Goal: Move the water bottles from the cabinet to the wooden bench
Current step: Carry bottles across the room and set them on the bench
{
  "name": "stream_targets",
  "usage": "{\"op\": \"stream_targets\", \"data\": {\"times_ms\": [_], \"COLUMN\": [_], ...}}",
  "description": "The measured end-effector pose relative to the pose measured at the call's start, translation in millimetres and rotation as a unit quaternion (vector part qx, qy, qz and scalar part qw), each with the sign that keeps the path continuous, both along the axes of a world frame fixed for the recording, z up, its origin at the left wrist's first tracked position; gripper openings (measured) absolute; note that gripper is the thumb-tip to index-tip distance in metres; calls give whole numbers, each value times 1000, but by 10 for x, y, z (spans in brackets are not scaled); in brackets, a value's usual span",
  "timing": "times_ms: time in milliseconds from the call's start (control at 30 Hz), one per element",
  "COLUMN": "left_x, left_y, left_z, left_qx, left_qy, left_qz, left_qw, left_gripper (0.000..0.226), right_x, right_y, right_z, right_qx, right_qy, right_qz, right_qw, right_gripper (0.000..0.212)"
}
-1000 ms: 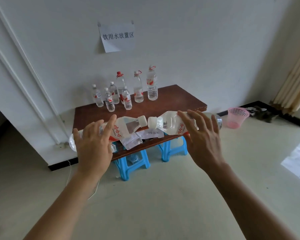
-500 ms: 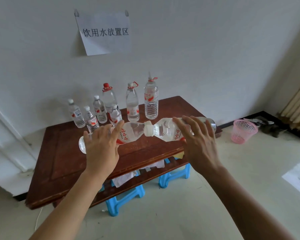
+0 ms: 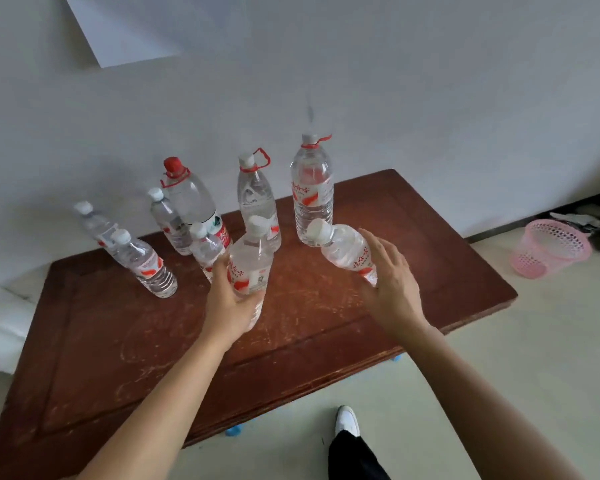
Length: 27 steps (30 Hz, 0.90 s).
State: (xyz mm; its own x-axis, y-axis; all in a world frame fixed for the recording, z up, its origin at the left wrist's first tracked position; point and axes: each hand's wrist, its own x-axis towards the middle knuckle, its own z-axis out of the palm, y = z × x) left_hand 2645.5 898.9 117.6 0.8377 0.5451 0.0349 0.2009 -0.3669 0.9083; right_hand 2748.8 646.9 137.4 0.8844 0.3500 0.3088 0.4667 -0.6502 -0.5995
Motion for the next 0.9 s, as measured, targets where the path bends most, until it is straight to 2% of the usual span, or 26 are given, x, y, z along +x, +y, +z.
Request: {"op": "stream_targets", "data": {"times_ms": [167,300,467,567,767,900], "left_x": [789,1190,1366,1374,1386,1356], "left_y": [138,221,147,131,144,62], "left_z": [-263,-525,-825,-959,-1023,-1012], "left_qx": [15,-4,-7,-15,-23,-39], "left_qy": [45,61,96,103,116,128], "left_qz": [27,66,114,119,133,135], "left_qw": [999,996,989,987,984,982], "left_gripper": [75,84,87,80,81,79], "right_x": [897,1341,1486,1502,1532,1451], "right_y": [344,644,873,872,729,756], "right_z": [-401,-702,-1095,-1282,-1401,-1446], "right_qx": [39,48,59,64,54,46], "right_qy": [137,184,246,256,279,258], "right_qz": [28,70,97,126,140,119], "right_qw": [989,979,963,956,948,958], "right_gripper": [73,76,80,80,75,78]}}
